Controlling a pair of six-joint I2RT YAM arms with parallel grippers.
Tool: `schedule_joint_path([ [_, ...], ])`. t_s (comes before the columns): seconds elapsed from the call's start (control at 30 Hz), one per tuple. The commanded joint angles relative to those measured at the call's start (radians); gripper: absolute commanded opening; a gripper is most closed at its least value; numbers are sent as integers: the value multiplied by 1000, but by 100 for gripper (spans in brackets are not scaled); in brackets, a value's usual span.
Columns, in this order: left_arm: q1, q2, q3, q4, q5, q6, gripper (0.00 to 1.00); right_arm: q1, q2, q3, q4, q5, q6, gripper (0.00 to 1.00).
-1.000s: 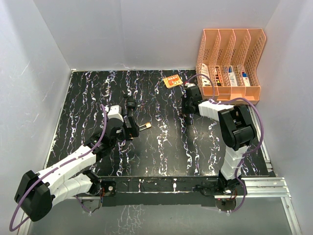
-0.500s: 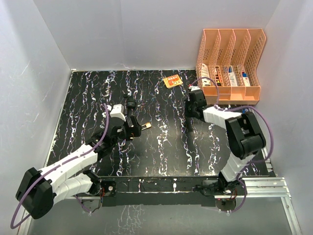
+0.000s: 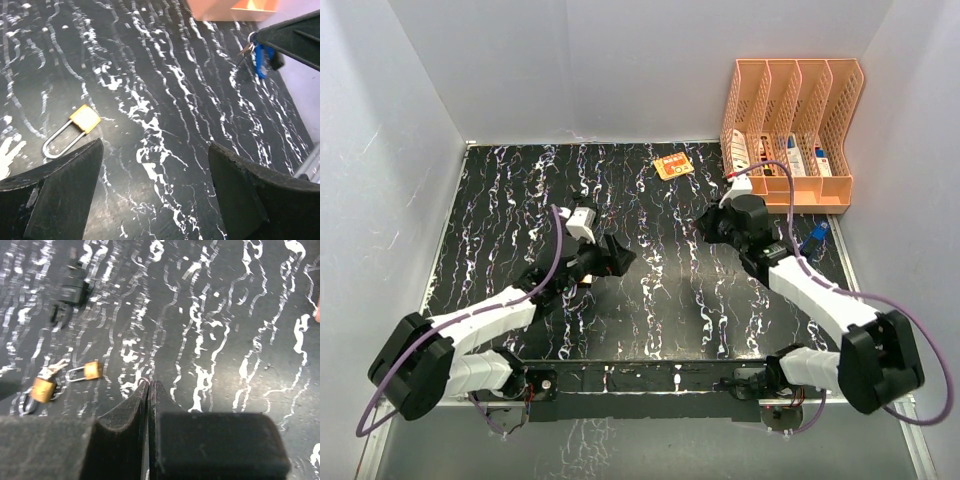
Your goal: Unlock with the key
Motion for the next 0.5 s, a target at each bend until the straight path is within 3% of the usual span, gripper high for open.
schedule_joint_path([
  [0.0,-15,48,-23,289,156,67,83,34,-144,-17,16,-38,60,0],
  [0.2,-63,159,-4,476,253,180,82,81,-272,-32,-47,-61,99,0],
  [0.47,-159,290,49,595,245,357,81,162,-332,-50,-89,-39,120,0],
])
